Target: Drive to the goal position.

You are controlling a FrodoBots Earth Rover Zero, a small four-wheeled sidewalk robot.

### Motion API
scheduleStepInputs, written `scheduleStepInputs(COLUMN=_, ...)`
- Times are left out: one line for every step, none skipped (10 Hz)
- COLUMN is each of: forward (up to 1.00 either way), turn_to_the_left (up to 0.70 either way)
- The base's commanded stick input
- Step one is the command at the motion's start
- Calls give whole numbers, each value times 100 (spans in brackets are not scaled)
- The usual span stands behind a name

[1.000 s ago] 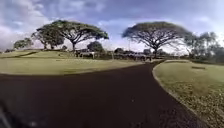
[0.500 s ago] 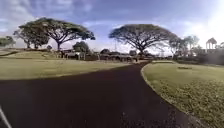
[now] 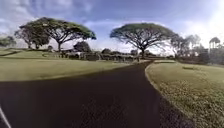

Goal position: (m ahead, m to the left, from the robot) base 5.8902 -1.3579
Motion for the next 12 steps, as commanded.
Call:
scheduleStepInputs(forward=70, turn_to_the_left=0)
scheduleStepInputs(forward=70, turn_to_the_left=0)
scheduleStepInputs(forward=70, turn_to_the_left=0)
scheduleStepInputs(forward=70, turn_to_the_left=0)
scheduleStepInputs(forward=70, turn_to_the_left=0)
scheduleStepInputs(forward=70, turn_to_the_left=0)
scheduleStepInputs(forward=70, turn_to_the_left=0)
scheduleStepInputs(forward=70, turn_to_the_left=0)
scheduleStepInputs(forward=70, turn_to_the_left=0)
scheduleStepInputs(forward=70, turn_to_the_left=0)
scheduleStepInputs(forward=70, turn_to_the_left=0)
scheduleStepInputs(forward=70, turn_to_the_left=0)
